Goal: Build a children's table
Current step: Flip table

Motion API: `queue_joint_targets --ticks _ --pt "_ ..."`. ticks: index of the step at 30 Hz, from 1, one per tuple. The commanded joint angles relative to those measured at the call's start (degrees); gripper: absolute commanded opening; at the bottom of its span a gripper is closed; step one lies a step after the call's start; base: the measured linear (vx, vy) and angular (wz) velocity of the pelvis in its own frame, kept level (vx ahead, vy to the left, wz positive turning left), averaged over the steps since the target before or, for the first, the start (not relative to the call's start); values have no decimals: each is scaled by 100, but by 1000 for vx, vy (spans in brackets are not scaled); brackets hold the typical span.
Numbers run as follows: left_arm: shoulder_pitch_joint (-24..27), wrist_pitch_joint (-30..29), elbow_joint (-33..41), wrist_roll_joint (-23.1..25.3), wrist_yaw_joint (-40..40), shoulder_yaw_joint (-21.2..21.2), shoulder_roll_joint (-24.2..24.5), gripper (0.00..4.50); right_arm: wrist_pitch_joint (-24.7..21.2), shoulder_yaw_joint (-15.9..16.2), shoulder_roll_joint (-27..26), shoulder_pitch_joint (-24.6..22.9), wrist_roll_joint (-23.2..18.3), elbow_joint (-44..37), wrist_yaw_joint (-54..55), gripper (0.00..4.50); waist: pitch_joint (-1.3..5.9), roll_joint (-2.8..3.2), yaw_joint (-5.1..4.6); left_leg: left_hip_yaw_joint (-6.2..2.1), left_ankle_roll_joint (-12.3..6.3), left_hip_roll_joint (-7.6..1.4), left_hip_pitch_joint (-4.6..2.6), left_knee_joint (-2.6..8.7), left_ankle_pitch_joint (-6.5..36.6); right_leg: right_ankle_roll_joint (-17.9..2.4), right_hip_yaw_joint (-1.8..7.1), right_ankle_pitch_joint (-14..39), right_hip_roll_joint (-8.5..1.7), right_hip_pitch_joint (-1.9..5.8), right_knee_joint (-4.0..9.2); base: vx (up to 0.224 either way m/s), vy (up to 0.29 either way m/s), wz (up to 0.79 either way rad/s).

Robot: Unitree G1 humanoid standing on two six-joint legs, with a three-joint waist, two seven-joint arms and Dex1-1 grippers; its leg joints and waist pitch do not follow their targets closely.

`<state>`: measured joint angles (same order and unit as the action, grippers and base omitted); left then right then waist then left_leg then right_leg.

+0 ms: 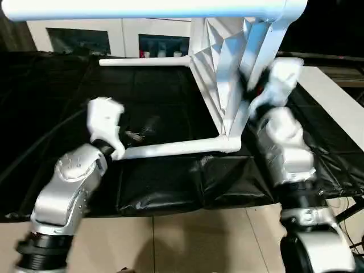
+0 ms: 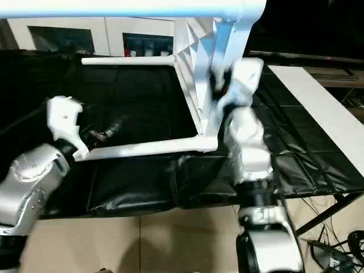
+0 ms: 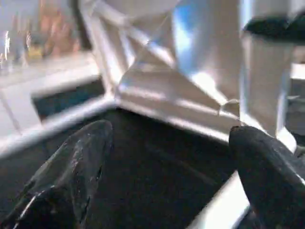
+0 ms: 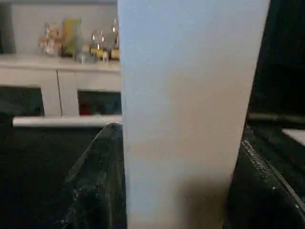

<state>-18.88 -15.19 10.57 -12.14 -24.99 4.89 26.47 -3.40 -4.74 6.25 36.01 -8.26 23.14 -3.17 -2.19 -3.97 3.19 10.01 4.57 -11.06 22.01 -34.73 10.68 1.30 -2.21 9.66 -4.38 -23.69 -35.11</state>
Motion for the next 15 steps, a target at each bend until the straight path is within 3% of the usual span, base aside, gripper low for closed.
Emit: queue_joint_targets --ticks 1,4,5,6,7,8,11,12,15 --pt "-177 690 176 567 -426 349 325 438 331 7 81 -133 109 -85 -56 309 333 83 0 -22 261 -129 -106 460 1178 -666 170 901 -223 232 327 0 0 0" --pt "-268 1104 163 870 -631 514 570 438 534 -8 78 -285 99 -99 -108 336 329 126 7 -16 289 -131 -121 456 1137 -699 174 914 -225 221 298 0 0 0" --pt "-348 1404 162 1061 -739 610 719 438 755 -3 84 -411 112 -101 -194 344 326 145 11 -14 300 -134 -124 458 1177 -701 176 935 -227 214 310 0 0 0" --pt "-474 1727 206 1180 -879 674 820 438 1067 45 125 -621 182 -125 -314 353 334 125 8 -17 290 -140 -121 459 1229 -709 176 934 -227 220 306 0 0 0" --pt "-580 1999 228 1274 -924 693 859 438 1305 84 170 -778 270 -159 -352 363 331 177 34 -23 301 -146 -136 459 1254 -721 177 933 -237 202 314 0 0 0" --pt "-698 2293 257 1372 -921 688 873 438 1592 177 269 -965 449 -223 -368 363 329 155 25 -13 319 -149 -145 456 1288 -766 176 854 -219 201 303 0 0 0" --pt "-896 2845 230 1585 -794 633 867 438 2004 275 368 -1314 488 -469 -585 363 329 137 43 -17 318 -146 -116 458 1279 -814 177 796 -228 242 295 0 0 0" --pt "-1011 3283 195 1733 -607 530 852 438 2286 356 439 -1626 450 -787 -842 363 321 149 47 -23 276 -159 -113 458 1453 -765 185 911 -240 243 325 0 0 0" --pt "-1144 3652 115 1916 -336 378 857 438 2702 508 578 -1992 577 -1155 -1041 363 305 138 22 -33 241 -158 -96 479 1623 -731 186 1236 -242 239 342 0 0 0"
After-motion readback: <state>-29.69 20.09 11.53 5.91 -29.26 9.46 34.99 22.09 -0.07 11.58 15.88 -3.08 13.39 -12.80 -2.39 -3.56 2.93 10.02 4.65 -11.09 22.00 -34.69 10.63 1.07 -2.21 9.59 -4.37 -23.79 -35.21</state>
